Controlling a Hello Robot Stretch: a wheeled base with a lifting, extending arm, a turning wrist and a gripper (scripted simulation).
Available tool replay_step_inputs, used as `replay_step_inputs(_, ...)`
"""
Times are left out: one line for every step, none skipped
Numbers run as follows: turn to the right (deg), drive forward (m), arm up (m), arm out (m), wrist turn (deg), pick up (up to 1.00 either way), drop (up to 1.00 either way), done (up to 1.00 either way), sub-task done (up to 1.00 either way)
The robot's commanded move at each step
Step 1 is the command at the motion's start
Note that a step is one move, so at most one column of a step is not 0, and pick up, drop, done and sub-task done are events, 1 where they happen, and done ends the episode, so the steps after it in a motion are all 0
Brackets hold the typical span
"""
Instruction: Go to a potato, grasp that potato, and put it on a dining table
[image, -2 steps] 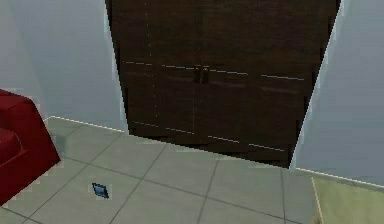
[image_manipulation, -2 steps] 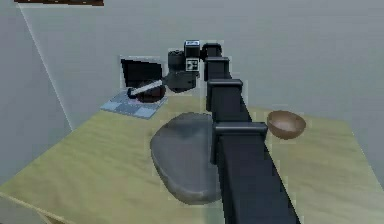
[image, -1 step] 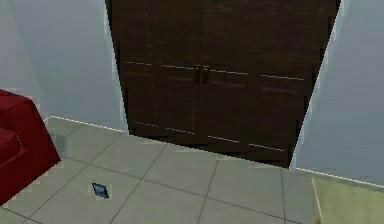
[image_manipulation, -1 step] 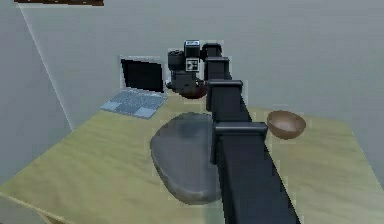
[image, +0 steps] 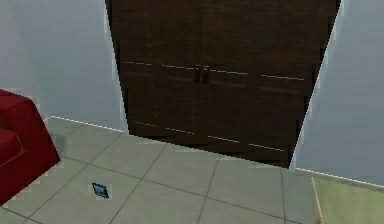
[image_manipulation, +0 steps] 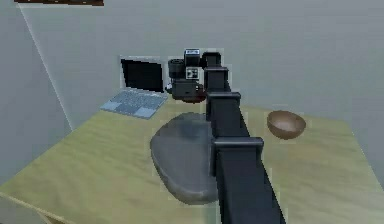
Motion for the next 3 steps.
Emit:
replay_step_inputs(0.0, 0.0, -0.32, 0.0, 0.0, 0.0, 0.0, 0.0, 0.0)
replay_step_inputs(0.0, 0.0, 0.0, 0.0, 0.0, 0.0, 1.0, 0.0, 0.0)
replay_step_inputs(0.0, 0.0, 0.02, 0.0, 0.0, 0.0, 0.0, 0.0, 0.0)
